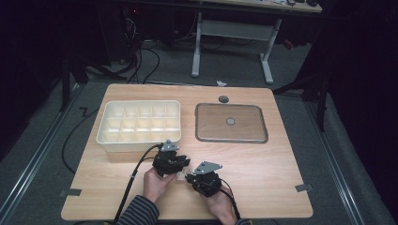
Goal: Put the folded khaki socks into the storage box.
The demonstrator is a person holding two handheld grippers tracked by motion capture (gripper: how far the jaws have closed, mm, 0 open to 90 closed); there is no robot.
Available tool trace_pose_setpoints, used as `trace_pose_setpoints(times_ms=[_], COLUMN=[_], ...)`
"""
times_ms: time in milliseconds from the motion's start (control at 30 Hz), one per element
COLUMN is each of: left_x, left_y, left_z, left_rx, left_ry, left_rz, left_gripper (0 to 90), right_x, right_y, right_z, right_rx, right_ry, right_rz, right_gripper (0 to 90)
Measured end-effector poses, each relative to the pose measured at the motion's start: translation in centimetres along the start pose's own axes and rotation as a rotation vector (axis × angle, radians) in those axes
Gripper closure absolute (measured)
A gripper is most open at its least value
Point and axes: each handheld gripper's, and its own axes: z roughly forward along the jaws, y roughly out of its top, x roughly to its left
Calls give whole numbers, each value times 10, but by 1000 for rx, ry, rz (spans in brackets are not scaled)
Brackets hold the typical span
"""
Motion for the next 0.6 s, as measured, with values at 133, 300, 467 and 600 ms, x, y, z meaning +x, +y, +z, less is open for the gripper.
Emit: trace_pose_setpoints(times_ms=[133, 300, 467, 600], left_x=[-4, -6, -11, -14], left_y=[-8, -20, -29, -34], left_z=[-14, -26, -24, -20], left_rx=[-27, -31, -10, -8], left_ry=[50, 115, 119, 131], left_rz=[-7, -31, -56, -69], left_gripper=[623, 544, 484, 463], right_x=[1, 1, 1, 0], right_y=[0, 0, -1, -1], right_z=[0, 0, 0, 0], right_rx=[-12, -14, -16, -11], right_ry=[-3, -7, -9, -13], right_rz=[7, 17, 17, 15], right_gripper=[870, 867, 864, 861])
